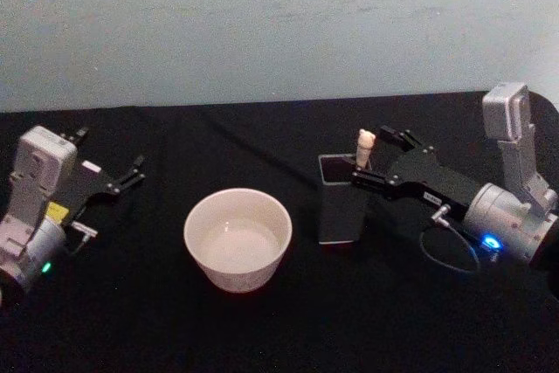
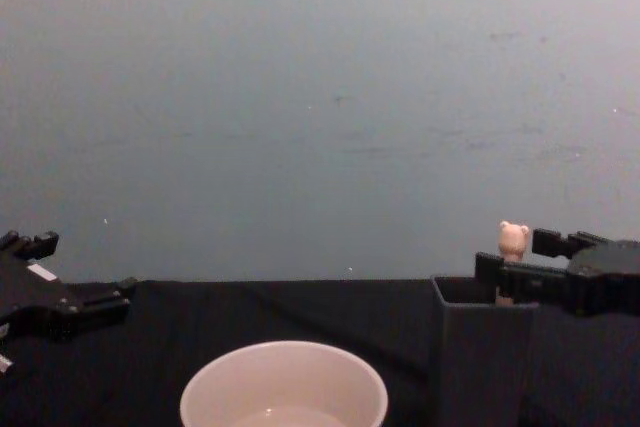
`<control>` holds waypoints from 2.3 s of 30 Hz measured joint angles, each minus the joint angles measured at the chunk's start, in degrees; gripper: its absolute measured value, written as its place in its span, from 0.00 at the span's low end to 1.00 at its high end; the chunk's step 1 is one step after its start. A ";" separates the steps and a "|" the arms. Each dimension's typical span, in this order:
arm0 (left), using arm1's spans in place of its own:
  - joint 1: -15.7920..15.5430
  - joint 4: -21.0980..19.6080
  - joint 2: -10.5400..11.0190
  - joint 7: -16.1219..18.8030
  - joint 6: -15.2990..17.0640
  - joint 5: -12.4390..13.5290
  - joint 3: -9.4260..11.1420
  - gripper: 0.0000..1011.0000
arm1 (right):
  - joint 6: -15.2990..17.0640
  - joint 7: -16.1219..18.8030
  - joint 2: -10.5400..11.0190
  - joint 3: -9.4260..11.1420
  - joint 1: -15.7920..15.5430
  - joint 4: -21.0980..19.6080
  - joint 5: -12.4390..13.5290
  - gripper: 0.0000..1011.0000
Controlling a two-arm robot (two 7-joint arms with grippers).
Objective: Pick up the stirring spoon with one hand, stir inside the cup, then place it back in its original position.
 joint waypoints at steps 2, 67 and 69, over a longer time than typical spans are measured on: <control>0.00 0.00 0.00 0.00 0.00 0.00 0.00 0.99 | 0.10 0.18 -0.74 -0.07 0.61 0.88 -0.35 0.99; 0.00 0.00 0.00 0.00 0.00 0.00 0.00 0.99 | -0.35 2.57 -1.43 3.02 -0.73 -4.14 2.66 0.19; 0.00 0.00 0.00 0.00 0.00 0.00 0.00 0.99 | -0.58 2.70 -1.31 3.37 -0.84 -4.89 3.14 0.19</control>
